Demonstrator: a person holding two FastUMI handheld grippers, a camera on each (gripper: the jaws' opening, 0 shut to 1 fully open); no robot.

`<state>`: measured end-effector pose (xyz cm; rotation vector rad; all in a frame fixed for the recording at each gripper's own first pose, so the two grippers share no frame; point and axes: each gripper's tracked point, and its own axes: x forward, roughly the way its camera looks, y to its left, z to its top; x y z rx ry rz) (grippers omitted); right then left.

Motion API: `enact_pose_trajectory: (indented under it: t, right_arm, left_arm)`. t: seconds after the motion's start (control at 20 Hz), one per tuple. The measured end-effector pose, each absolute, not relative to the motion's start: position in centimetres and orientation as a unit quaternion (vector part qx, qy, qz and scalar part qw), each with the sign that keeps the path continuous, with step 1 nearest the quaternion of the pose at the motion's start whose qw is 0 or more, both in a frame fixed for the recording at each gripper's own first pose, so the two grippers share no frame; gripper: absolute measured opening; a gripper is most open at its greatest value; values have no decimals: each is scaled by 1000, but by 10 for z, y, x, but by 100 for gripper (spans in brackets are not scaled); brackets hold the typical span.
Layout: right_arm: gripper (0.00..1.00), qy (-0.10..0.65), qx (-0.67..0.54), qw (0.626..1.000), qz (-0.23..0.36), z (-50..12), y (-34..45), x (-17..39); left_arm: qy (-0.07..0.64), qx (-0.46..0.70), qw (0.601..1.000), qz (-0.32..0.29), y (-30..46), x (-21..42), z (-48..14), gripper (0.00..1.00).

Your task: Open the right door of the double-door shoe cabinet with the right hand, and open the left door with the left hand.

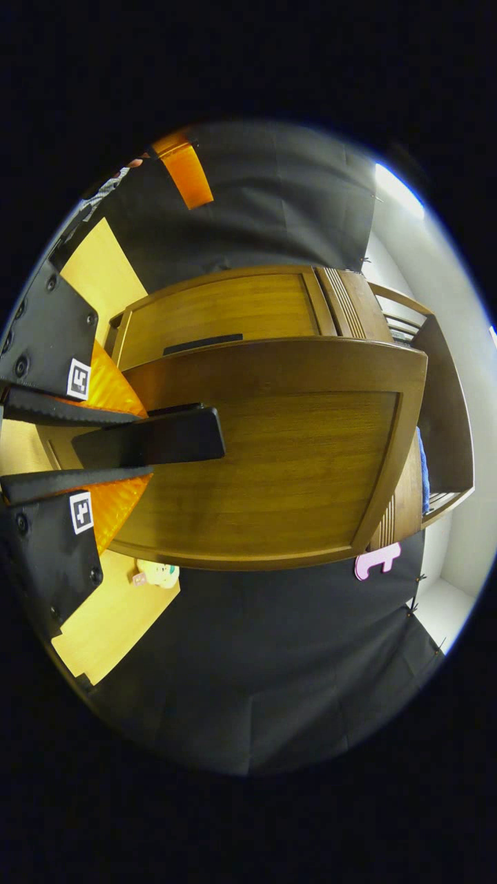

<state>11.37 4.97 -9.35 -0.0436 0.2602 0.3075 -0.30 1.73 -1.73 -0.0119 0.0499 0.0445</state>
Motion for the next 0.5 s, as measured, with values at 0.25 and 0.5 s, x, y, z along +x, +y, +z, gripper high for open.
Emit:
enact_pose_trajectory:
  t: [0.25,0.5]
  right_arm:
    - [34,130,-27,983,129,-89,22,102]
    - [39,122,-25,988,88,-92,-15,81]
  left_arm:
    - [27,-13,999,19,17,1,-21,94]
    - [26,-10,1000,11,11,5,-25,92]
